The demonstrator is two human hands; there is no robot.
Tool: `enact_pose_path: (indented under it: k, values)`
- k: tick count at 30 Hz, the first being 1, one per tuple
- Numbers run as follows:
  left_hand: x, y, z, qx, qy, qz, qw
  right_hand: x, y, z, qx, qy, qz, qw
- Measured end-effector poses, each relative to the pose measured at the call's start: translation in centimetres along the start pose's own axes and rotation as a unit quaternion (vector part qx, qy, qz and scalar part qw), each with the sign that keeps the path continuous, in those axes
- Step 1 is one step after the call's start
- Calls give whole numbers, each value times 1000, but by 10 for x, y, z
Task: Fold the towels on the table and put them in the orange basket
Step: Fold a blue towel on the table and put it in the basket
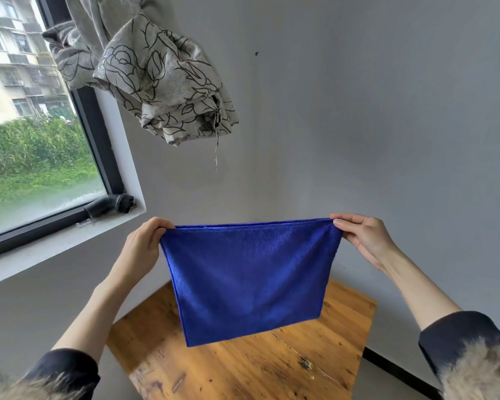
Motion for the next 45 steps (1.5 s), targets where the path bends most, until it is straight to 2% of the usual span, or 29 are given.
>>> enact_pose_path:
  k: [11, 13, 15, 17, 18, 20, 23, 26, 30, 33, 38, 45]
  values:
    - [2, -7, -13, -1, 7, 2, 1000, -4, 9, -5, 1, -6, -28, 1000]
    - [7, -11, -15, 7, 18, 2, 1000, -8, 11, -3, -10, -4, -100, 995]
    - [14, -17, -18, 21, 26, 7, 999, -13, 12, 2, -44, 20, -283, 958]
    - [21, -27, -21, 37, 37, 8, 999, -22, 9, 9, -52, 38, -451, 890]
    - [25, -33, -22, 43, 47, 5, 998, -29, 7, 14, -47, 38, -501, 863]
    - [33, -45, -24, 52, 80, -1, 995, -42, 3, 23, -45, 33, -546, 836]
    - [44, -60, -21, 59, 130, -11, 990, -51, -4, 38, -65, 38, -563, 823]
    - [48, -66, -12, 53, 143, -14, 988, -51, -11, 52, -100, 54, -545, 830]
    - [46, -59, -3, -9, 109, -27, 994, -47, -16, 59, -147, 86, -474, 864]
    - [44, -58, -11, -8, 86, -40, 995, -52, -12, 55, -166, 65, -403, 898]
    - [51, -74, -70, 67, 107, -44, 991, -95, -2, 25, -145, 22, -321, 936]
    - [57, -117, -191, 230, 182, -42, 955, -211, 43, -35, -82, -123, -438, 887]
Point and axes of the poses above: each hand's wrist, its own z-axis towards the middle knuckle, its own y-axis out of the back of the hand, x = y × z, the point moved 3 cm from there along z, towards the middle knuckle, and after that the axes turned 10 degrees about -y, right-handed, at the moved point
